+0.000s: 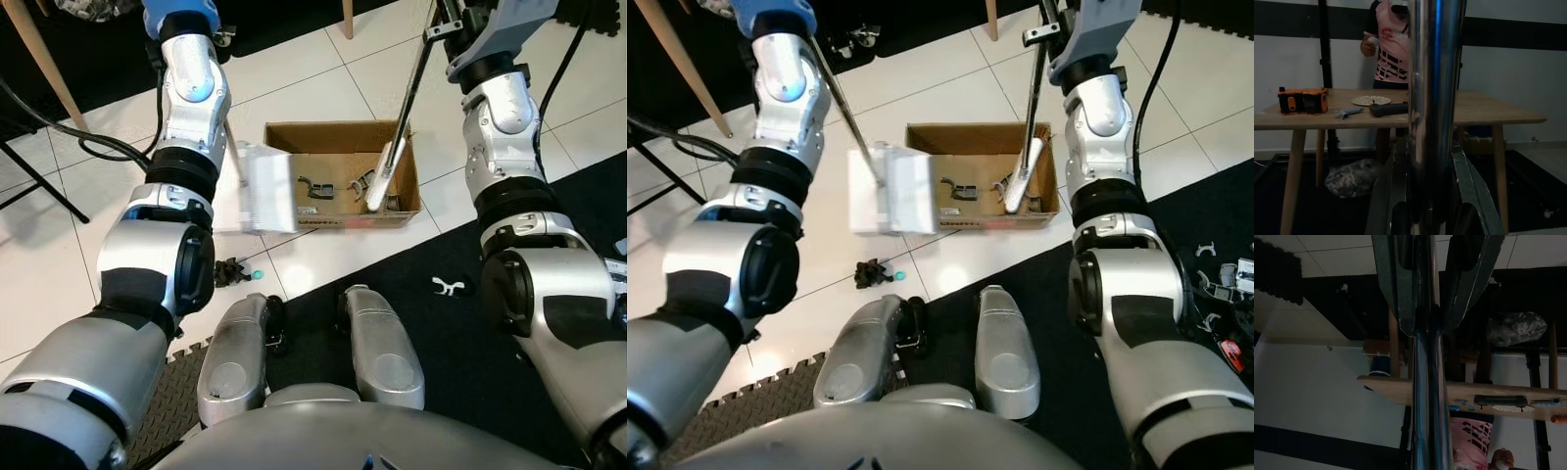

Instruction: Sweep floor

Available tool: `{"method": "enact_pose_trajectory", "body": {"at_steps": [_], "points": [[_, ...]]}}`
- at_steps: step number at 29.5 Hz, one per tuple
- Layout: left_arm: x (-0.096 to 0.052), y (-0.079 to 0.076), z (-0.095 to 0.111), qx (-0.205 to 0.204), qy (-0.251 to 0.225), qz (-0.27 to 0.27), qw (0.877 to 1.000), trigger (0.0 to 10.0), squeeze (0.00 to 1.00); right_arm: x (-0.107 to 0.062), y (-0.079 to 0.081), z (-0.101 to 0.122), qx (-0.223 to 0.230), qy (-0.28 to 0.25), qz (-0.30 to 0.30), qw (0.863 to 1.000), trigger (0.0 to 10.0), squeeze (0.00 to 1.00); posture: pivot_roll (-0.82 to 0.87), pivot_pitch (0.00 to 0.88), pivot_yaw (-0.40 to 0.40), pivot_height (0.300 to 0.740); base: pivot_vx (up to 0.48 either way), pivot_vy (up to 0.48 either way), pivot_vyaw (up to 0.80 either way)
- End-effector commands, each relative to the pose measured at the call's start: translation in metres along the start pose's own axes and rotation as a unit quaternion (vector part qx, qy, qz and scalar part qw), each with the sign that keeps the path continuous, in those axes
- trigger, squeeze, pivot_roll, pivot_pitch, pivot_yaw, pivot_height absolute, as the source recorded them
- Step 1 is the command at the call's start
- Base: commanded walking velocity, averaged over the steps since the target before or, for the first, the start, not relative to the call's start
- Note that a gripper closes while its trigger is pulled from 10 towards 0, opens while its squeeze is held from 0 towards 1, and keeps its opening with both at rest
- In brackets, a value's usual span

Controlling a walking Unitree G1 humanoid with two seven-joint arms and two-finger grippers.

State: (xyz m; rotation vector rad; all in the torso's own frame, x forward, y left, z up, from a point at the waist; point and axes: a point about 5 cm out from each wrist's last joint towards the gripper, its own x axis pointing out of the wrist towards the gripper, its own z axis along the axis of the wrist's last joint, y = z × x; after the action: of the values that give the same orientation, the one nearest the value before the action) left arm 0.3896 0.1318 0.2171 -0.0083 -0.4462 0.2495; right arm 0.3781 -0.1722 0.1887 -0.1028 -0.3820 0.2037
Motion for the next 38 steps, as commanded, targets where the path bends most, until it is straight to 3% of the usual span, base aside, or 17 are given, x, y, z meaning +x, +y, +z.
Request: {"method": "enact_pose_trajectory", "body": {"at_steps": [1,2,5,8,10,12,16,19,21,23,24,26,29,31,32,33,38], "points": [[0.003,0.0,0.011,-0.043,-0.025,0.015,0.999,10.0,0.0,0.004,0.001,0.008,-0.011,-0.022,0.004,1.0,10.0,0.0,-0.07,0.101,0.013,0.74,0.0,0.0,0.0],[0.003,0.0,0.011,-0.043,-0.025,0.015,0.999,10.0,0.0,0.004,0.001,0.008,-0.011,-0.022,0.004,1.0,10.0,0.0,-0.07,0.101,0.013,0.74,0.0,0.0,0.0],[0.007,0.01,0.008,-0.138,0.017,0.083,0.987,10.0,0.0,0.004,0.0,0.007,-0.01,-0.021,0.003,1.0,10.0,0.0,-0.08,0.101,0.014,0.74,0.0,0.0,0.0],[0.008,0.013,0.006,-0.149,0.03,0.093,0.984,10.0,0.0,0.004,0.0,0.007,-0.01,-0.02,0.003,1.0,10.0,0.0,-0.08,0.099,0.013,0.74,0.0,0.0,0.0],[0.008,0.012,0.008,-0.125,0.017,0.084,0.988,10.0,0.0,0.004,0.0,0.007,-0.01,-0.02,0.003,1.0,10.0,0.0,-0.08,0.099,0.013,0.74,0.0,0.0,0.0],[0.007,0.006,0.009,-0.065,0.005,0.047,0.997,10.0,0.0,0.003,0.0,0.006,-0.01,-0.018,0.004,1.0,10.0,0.0,-0.07,0.098,0.012,0.74,0.0,0.0,0.0],[0.007,0.01,0.002,-0.092,0.037,0.065,0.993,10.0,0.0,0.004,0.001,0.007,-0.01,-0.018,0.004,1.0,10.0,0.0,-0.08,0.098,0.011,0.74,0.0,0.0,0.0],[0.005,-0.001,0.016,0.036,-0.056,-0.001,0.998,10.0,0.0,0.004,0.001,0.007,-0.01,-0.018,0.005,1.0,10.0,0.0,-0.07,0.099,0.01,0.74,0.0,0.0,0.0],[0.003,-0.006,0.019,0.061,-0.077,-0.024,0.995,10.0,0.0,0.004,0.0,0.006,-0.01,-0.017,0.005,1.0,10.0,0.0,-0.07,0.099,0.008,0.74,0.0,0.0,0.0],[0.002,-0.008,0.019,0.05,-0.071,-0.026,0.996,10.0,0.0,0.004,0.0,0.006,-0.011,-0.017,0.005,1.0,10.0,0.0,-0.07,0.099,0.008,0.74,0.0,0.0,0.0],[0.006,-0.003,0.013,-0.017,-0.019,0.01,1.0,10.0,0.0,0.004,0.0,0.006,-0.011,-0.017,0.005,1.0,10.0,0.0,-0.08,0.097,0.012,0.74,0.0,0.0,0.0],[0.007,0.004,0.002,-0.12,0.048,0.057,0.99,10.0,0.0,0.004,0.0,0.006,-0.011,-0.017,0.004,1.0,10.0,0.0,-0.08,0.096,0.011,0.74,0.0,0.0,0.0],[0.008,0.007,-0.001,-0.15,0.067,0.072,0.984,10.0,0.0,0.004,0.0,0.006,-0.011,-0.017,0.004,1.0,10.0,0.0,-0.08,0.095,0.012,0.74,0.0,0.0,0.0],[0.009,0.007,0.007,-0.075,0.022,0.048,0.996,10.0,0.0,0.004,0.0,0.006,-0.011,-0.016,0.004,1.0,10.0,0.0,-0.08,0.094,0.012,0.74,0.0,0.0,0.0],[0.009,0.007,0.007,-0.075,0.022,0.048,0.996,10.0,0.0,0.004,0.0,0.006,-0.011,-0.016,0.004,1.0,10.0,0.0,-0.08,0.094,0.012,0.74,0.0,0.0,0.0],[0.009,0.005,0.011,-0.028,-0.008,0.033,0.999,10.0,0.0,0.004,0.0,0.006,-0.011,-0.016,0.004,1.0,10.0,0.0,-0.08,0.092,0.01,0.74,0.0,0.0,0.0],[0.007,0.002,0.011,-0.042,-0.005,0.034,0.999,10.0,0.0,0.004,0.001,0.006,-0.011,-0.016,0.006,1.0,10.0,0.0,-0.08,0.089,0.009,0.74,0.0,0.0,0.0]]}}
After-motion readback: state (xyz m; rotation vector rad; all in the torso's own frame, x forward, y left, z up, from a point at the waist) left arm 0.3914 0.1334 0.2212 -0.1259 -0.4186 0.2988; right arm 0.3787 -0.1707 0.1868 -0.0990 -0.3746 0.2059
